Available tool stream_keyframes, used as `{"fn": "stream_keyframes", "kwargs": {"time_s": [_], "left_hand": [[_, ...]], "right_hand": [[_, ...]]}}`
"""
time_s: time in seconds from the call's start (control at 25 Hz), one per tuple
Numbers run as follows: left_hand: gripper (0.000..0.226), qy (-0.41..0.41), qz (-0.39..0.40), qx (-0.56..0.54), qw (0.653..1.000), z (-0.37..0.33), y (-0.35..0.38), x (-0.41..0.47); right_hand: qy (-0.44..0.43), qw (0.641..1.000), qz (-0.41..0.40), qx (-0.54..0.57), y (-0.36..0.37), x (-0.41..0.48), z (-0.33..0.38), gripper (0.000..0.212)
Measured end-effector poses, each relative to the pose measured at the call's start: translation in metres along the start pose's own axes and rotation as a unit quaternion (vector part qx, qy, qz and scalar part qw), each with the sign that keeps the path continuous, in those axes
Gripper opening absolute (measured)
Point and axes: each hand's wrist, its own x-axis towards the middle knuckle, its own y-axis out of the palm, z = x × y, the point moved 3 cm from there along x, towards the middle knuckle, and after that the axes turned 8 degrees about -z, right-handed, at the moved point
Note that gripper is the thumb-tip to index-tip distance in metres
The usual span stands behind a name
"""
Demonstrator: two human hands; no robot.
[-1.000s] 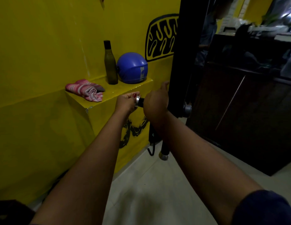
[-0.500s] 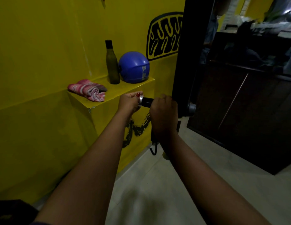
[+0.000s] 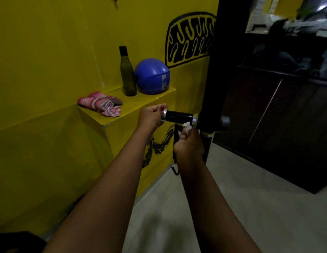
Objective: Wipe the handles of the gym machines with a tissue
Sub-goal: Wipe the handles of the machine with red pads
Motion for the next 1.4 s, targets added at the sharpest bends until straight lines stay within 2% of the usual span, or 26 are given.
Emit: {"fn": "stream_keyframes", "kwargs": {"time_s": [0.04,0.12,0.28,0.36,0.44,0.48,0.52,0.6,0.68,0.76,0.84,1.0,1.04,1.08,1.12,1.16,1.2,1.24,1.28,1.32,1.36,1.4], "left_hand": [[0.026,0.008,0.001,0.005,1.0,0.0,-0.001,0.0],[0.026,0.021,0.001,0.016,1.0,-0.001,-0.001,0.0],[0.025,0.024,0.003,0.032,0.999,-0.002,-0.002,0.003],[0.025,0.022,0.007,0.031,0.999,-0.002,-0.003,0.005],[0.025,0.023,0.009,0.029,0.999,-0.001,-0.003,0.005],[0.025,0.024,0.006,0.031,0.999,-0.001,-0.003,0.005],[0.025,0.027,0.002,0.036,0.999,-0.001,-0.002,0.005],[0.024,0.035,-0.006,0.045,0.998,-0.001,-0.002,0.007],[0.024,0.039,-0.01,0.049,0.998,-0.001,-0.002,0.007],[0.024,0.038,-0.009,0.049,0.998,0.0,-0.001,0.008],[0.024,0.041,-0.01,0.05,0.998,0.002,0.0,0.01],[0.023,0.032,-0.02,0.047,0.998,0.004,0.001,0.011],[0.022,0.029,-0.02,0.043,0.998,0.004,0.001,0.01],[0.022,0.028,-0.021,0.04,0.999,0.004,0.001,0.01],[0.022,0.027,-0.023,0.037,0.999,0.004,0.001,0.01],[0.022,0.025,-0.024,0.035,0.999,0.003,0.001,0.01],[0.022,0.022,-0.024,0.034,0.999,0.002,0.0,0.008],[0.023,0.018,-0.023,0.035,0.999,0.002,0.0,0.006],[0.023,0.016,-0.02,0.034,0.999,0.002,0.0,0.005],[0.023,0.014,-0.017,0.034,0.999,0.001,0.0,0.004],[0.023,0.013,-0.015,0.031,0.999,0.001,0.0,0.004],[0.024,0.009,-0.014,0.024,1.0,0.001,0.0,0.004]], "right_hand": [[-0.031,0.995,0.015,-0.098,0.006,0.001,0.003,0.007],[-0.09,0.965,-0.022,-0.247,0.015,0.011,0.007,0.017],[-0.156,0.926,0.045,-0.342,0.015,0.032,-0.003,0.03],[-0.091,0.956,0.097,-0.262,0.012,0.04,-0.01,0.025],[-0.025,0.965,0.237,-0.108,0.023,0.042,-0.006,0.021],[0.037,0.961,0.273,0.026,0.029,0.042,-0.005,0.016],[0.114,0.947,0.275,0.121,0.034,0.047,-0.007,0.012],[0.138,0.921,0.307,0.195,0.039,0.04,-0.006,0.017],[0.051,0.953,0.276,0.117,0.032,0.044,-0.01,0.021],[0.039,0.972,0.224,0.066,0.017,0.047,-0.017,0.026],[0.115,0.964,0.185,0.153,0.007,0.044,-0.02,0.038],[0.093,0.965,0.169,0.176,0.002,0.016,-0.02,0.037],[0.059,0.975,0.162,0.14,0.003,0.005,-0.021,0.035],[-0.019,0.986,0.142,0.086,0.003,-0.004,-0.018,0.032],[-0.159,0.981,0.11,-0.008,0.003,-0.01,-0.011,0.026],[-0.35,0.928,0.049,-0.12,0.004,-0.016,0.001,0.02],[-0.558,0.803,0.01,-0.208,0.005,-0.021,0.014,0.016],[-0.71,0.651,0.021,-0.268,0.008,-0.023,0.022,0.015],[-0.787,0.522,0.038,-0.327,0.011,-0.019,0.024,0.016],[-0.807,0.443,0.04,-0.388,0.014,-0.014,0.022,0.019],[-0.791,0.414,0.029,-0.449,0.018,-0.011,0.016,0.025],[-0.758,0.424,0.032,-0.494,0.025,-0.012,0.009,0.033]]}}
